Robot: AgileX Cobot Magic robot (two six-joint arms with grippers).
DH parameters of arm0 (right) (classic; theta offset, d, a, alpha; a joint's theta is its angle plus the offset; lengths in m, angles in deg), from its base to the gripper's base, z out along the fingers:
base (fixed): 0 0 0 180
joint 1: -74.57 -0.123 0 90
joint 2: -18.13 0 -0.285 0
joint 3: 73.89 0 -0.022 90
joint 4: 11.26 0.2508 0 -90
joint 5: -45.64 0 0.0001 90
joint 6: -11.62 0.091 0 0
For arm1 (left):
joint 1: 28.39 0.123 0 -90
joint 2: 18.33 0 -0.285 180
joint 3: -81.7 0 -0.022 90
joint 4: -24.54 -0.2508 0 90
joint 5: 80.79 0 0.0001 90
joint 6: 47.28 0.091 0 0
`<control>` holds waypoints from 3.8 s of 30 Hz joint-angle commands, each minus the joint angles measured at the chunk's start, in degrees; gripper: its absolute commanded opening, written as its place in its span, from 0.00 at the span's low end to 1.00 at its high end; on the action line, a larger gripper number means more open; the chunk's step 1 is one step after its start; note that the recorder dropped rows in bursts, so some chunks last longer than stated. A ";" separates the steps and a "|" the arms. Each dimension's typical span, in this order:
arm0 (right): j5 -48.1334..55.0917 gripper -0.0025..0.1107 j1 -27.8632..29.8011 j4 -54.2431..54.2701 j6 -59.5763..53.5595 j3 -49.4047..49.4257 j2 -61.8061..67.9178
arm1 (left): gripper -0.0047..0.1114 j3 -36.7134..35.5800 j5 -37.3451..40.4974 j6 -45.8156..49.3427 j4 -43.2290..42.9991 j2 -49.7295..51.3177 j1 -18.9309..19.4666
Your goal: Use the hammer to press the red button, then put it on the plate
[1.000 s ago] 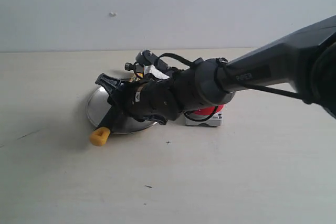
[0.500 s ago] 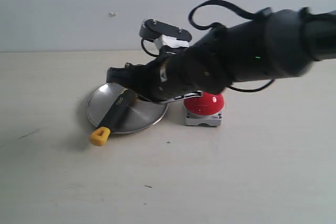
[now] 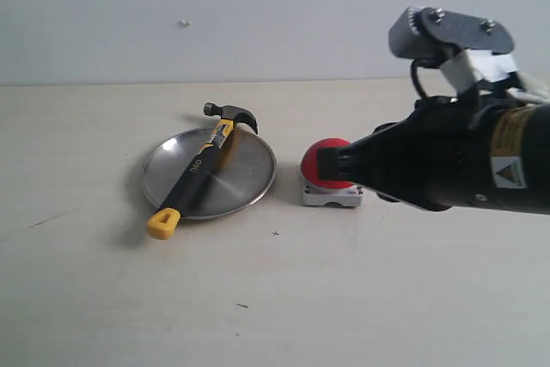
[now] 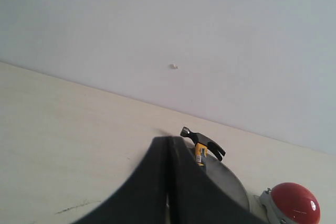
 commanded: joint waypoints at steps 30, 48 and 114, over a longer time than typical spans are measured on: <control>1.01 0.02 0.27 -0.59 -0.63 0.35 -9.29 | 0.04 -0.11 -0.33 0.25 -0.05 -0.42 0.05; 1.01 0.02 0.27 -1.11 -5.24 0.35 -9.54 | 0.04 -0.11 -0.33 0.25 -0.05 -0.42 0.05; -13.24 0.02 32.63 -4.47 -4.56 38.17 -66.39 | 0.04 -0.11 -0.33 0.25 -0.05 -0.42 0.05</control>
